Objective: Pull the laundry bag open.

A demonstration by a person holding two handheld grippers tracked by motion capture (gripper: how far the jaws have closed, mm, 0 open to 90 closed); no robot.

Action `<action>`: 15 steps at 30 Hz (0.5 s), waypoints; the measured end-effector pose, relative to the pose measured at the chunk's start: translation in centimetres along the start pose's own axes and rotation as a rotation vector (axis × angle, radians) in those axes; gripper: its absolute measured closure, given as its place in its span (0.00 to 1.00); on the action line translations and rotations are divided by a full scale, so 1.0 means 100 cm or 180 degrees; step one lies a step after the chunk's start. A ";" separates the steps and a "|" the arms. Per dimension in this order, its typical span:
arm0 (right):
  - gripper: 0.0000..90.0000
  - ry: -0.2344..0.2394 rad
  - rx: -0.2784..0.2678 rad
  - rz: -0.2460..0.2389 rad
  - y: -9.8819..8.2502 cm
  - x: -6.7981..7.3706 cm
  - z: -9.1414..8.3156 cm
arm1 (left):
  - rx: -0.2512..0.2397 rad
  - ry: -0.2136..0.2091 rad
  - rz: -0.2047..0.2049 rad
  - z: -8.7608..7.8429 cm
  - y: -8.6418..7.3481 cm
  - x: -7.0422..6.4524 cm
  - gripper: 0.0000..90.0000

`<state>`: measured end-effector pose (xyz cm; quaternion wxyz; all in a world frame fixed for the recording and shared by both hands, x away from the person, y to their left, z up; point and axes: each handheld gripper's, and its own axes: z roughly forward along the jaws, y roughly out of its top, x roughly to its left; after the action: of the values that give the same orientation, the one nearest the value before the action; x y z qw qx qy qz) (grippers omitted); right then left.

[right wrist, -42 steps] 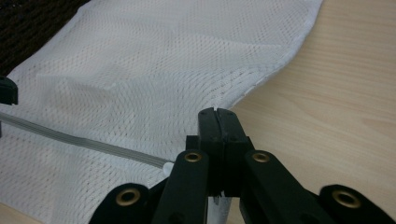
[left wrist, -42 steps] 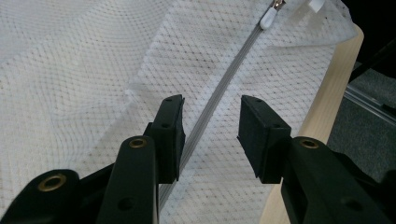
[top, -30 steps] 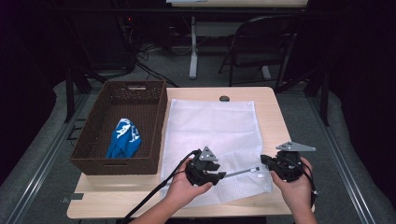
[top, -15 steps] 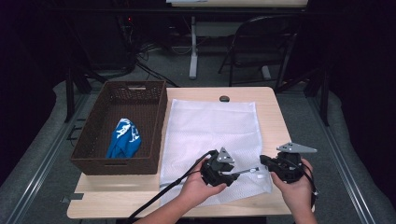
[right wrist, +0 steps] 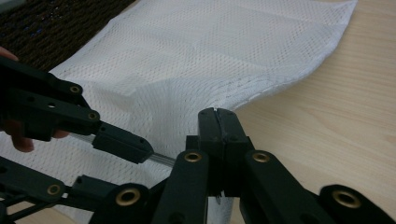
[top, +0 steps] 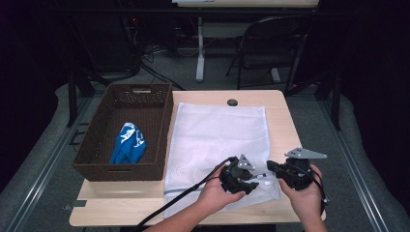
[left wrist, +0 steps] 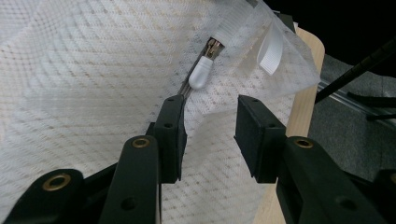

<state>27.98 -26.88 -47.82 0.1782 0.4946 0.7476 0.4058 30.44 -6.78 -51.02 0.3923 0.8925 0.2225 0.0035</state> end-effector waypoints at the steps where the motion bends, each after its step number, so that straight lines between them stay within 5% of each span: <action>1: 1.00 0.0004 0.0004 0.0000 0.000 0.000 0.000 | 0.0001 -0.0017 -0.0005 0.002 0.000 0.001 0.70; 15: 1.00 0.0051 -0.0025 -0.0042 0.001 0.008 0.001 | -0.0012 -0.0110 -0.0085 0.011 0.000 0.005 0.69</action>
<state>27.77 -26.14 -47.76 0.1769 0.4858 0.7506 0.4115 31.12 -7.35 -51.87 0.3978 0.8886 0.2276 -0.0169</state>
